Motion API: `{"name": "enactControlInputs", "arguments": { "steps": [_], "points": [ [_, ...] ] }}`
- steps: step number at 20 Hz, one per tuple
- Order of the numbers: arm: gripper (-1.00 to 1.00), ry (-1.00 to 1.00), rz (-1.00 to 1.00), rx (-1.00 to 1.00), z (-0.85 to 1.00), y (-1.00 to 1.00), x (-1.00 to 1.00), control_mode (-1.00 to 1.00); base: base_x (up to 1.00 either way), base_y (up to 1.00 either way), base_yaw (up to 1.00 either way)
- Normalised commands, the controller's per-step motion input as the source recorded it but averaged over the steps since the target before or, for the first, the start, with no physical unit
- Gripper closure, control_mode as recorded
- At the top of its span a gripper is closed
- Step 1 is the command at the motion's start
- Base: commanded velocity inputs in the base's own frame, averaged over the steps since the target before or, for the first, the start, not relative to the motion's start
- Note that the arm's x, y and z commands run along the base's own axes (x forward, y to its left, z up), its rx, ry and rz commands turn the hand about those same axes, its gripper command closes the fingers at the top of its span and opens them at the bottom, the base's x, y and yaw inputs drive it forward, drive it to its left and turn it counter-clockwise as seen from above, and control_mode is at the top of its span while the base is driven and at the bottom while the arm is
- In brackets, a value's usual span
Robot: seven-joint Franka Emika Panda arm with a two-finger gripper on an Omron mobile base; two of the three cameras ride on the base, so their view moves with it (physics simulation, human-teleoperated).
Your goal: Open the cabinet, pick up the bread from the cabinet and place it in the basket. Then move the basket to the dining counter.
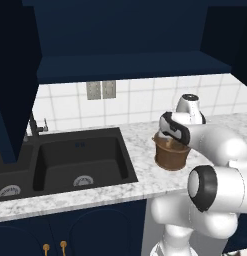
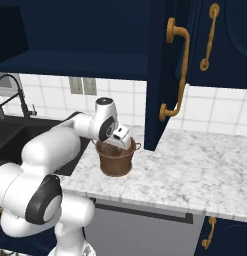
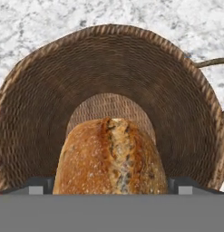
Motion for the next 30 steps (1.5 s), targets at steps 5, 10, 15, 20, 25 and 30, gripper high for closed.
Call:
{"name": "enactControlInputs", "arguments": {
  "steps": [5, 10, 15, 20, 25, 30],
  "points": [
    [1.0, 0.0, 0.0, 0.0, -0.03, -0.22, 0.16, -1.0, 0.0, 0.0, 0.0],
    [-1.0, 0.01, 0.0, 0.0, 0.0, 0.06, 0.0, -1.0, 0.0, 0.0, 0.0],
    [-1.0, 0.0, 0.0, 0.0, 0.0, 0.05, 0.0, -1.0, 0.0, 0.0, 0.0],
    [-1.0, 0.0, 0.0, -0.01, 0.0, 0.0, 0.0, -1.0, 0.0, 0.0, 0.0],
    [-1.0, -0.07, 0.0, -0.05, 0.0, 0.0, 0.05, -1.0, 0.0, 0.0, 0.0],
    [-1.0, -0.25, 0.0, -0.07, -0.05, 0.0, 0.05, -1.0, 0.0, 0.0, 0.0]
  ]
}}
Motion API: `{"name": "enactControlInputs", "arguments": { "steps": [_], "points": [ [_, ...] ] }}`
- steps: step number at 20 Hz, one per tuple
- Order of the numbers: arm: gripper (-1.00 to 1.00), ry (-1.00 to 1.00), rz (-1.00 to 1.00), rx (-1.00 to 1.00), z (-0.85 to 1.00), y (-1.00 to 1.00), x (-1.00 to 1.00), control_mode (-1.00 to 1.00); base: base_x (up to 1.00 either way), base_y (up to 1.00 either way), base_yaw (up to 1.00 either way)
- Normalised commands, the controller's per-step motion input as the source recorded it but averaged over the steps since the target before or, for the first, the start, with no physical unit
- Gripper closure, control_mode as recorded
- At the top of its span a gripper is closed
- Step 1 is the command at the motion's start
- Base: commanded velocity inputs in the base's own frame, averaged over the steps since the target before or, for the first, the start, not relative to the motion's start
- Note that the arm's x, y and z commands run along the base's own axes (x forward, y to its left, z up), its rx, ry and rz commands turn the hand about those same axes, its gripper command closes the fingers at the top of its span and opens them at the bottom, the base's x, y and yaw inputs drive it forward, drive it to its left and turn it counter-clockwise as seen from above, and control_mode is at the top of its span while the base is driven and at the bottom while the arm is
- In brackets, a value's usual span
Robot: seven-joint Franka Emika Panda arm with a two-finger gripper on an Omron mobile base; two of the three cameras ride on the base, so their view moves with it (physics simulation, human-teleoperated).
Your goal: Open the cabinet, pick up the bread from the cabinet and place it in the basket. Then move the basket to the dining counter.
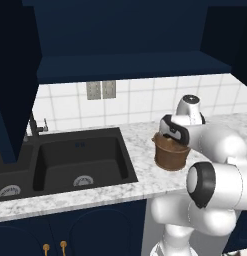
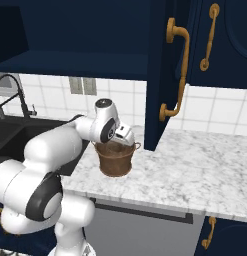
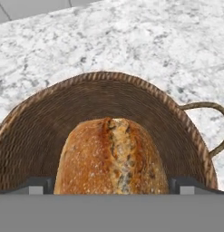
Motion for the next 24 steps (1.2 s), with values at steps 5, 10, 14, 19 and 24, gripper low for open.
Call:
{"name": "enactControlInputs", "arguments": {
  "steps": [5, 10, 14, 19, 24],
  "points": [
    [-1.0, 0.22, 0.0, 0.0, 0.01, -0.02, 0.06, -1.0, 0.0, 0.0, 0.0],
    [-1.0, 0.0, -0.01, -0.02, -0.09, -0.01, 0.08, -1.0, 0.0, 0.0, 0.0],
    [-1.0, 0.0, -0.02, -0.02, -0.02, 0.0, 0.33, -1.0, 0.0, 0.0, 0.0],
    [-1.0, 0.03, -0.03, -0.03, 0.0, 0.0, 0.31, -1.0, 0.0, 0.0, 0.0],
    [-1.0, -0.03, -0.02, -0.04, 0.0, 0.0, 0.21, -1.0, 0.0, 0.0, 0.0]
  ]
}}
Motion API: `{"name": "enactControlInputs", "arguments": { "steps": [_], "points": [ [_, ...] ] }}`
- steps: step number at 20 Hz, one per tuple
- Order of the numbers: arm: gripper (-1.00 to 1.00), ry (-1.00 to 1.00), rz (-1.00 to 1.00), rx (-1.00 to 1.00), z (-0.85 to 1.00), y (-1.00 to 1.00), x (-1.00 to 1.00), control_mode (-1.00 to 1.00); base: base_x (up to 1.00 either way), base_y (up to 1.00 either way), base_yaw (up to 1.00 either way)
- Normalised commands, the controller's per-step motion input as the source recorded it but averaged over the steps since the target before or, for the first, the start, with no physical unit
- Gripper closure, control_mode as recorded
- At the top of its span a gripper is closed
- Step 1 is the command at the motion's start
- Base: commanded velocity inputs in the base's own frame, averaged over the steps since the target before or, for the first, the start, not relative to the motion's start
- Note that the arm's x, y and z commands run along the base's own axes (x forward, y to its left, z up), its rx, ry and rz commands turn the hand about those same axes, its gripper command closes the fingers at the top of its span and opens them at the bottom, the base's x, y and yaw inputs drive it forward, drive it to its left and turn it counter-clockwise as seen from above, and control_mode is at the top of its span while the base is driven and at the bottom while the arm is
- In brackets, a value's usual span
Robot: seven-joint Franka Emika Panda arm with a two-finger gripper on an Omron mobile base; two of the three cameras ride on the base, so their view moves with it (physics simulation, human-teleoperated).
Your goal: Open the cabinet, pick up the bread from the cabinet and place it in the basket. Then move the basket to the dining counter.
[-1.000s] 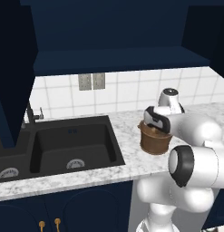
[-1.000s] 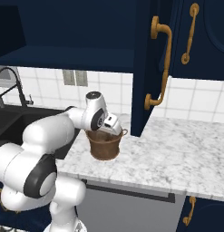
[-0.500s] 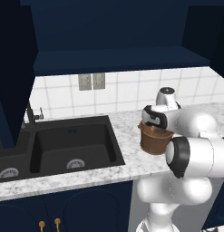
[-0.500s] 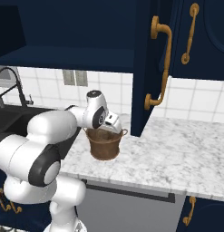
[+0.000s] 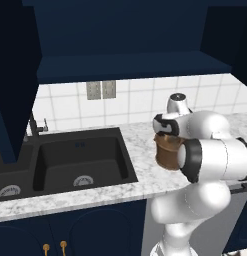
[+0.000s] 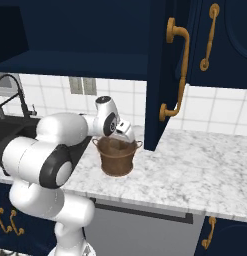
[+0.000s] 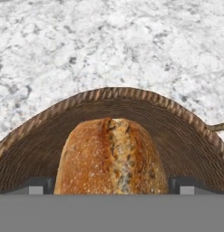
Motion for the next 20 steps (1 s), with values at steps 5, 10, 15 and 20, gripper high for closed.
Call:
{"name": "enactControlInputs", "arguments": {
  "steps": [5, 10, 15, 20],
  "points": [
    [-1.0, -0.04, 0.0, 0.0, 0.0, 0.0, 0.25, -1.0, 0.0, 0.0, 0.0],
    [-1.0, -0.11, -0.01, 0.0, 0.14, 0.0, 0.21, -1.0, 0.0, 0.0, 0.0],
    [-1.0, -0.05, 0.0, 0.0, 0.24, 0.0, 0.0, -1.0, 0.0, 0.0, 0.0],
    [-1.0, 0.0, 0.0, 0.0, 0.06, 0.0, 0.0, -1.0, 0.0, 0.0, 0.0]
  ]
}}
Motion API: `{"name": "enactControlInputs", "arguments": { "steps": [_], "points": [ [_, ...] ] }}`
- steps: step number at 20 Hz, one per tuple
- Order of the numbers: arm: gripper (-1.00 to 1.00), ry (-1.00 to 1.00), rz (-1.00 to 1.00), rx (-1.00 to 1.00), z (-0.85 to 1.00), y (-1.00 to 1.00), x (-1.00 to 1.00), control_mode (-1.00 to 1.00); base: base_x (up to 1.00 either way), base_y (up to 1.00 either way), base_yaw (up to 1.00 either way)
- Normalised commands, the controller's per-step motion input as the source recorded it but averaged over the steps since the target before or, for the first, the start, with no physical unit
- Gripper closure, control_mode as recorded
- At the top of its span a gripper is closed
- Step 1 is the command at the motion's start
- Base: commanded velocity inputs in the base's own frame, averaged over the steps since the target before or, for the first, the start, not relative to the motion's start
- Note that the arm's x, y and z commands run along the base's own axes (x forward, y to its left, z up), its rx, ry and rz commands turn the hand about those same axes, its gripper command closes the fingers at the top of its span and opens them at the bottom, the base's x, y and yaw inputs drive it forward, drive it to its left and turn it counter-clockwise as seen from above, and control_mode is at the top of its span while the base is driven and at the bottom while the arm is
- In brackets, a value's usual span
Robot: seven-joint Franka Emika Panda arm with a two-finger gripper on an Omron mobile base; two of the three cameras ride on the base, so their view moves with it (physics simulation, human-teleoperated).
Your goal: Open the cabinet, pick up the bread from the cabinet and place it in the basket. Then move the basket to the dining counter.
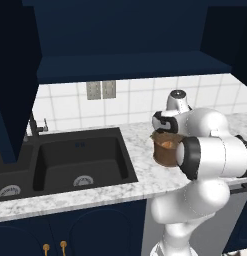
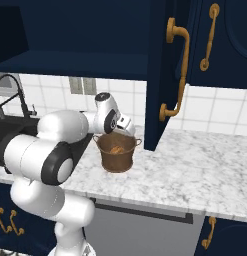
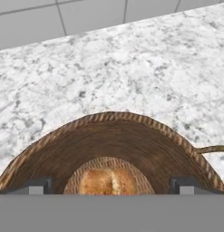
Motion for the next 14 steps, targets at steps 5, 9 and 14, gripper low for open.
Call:
{"name": "enactControlInputs", "arguments": {
  "steps": [5, 9, 14],
  "points": [
    [-1.0, 0.14, 0.0, -0.03, -0.13, 0.0, -0.02, -1.0, 0.0, 0.0, 0.0],
    [-1.0, 0.0, -0.1, 0.0, 0.01, 0.0, -0.6, -1.0, 0.0, 0.0, 0.0],
    [-1.0, -0.05, -0.14, 0.0, 0.0, 0.0, -1.0, -1.0, 0.0, 0.0, 0.0]
  ]
}}
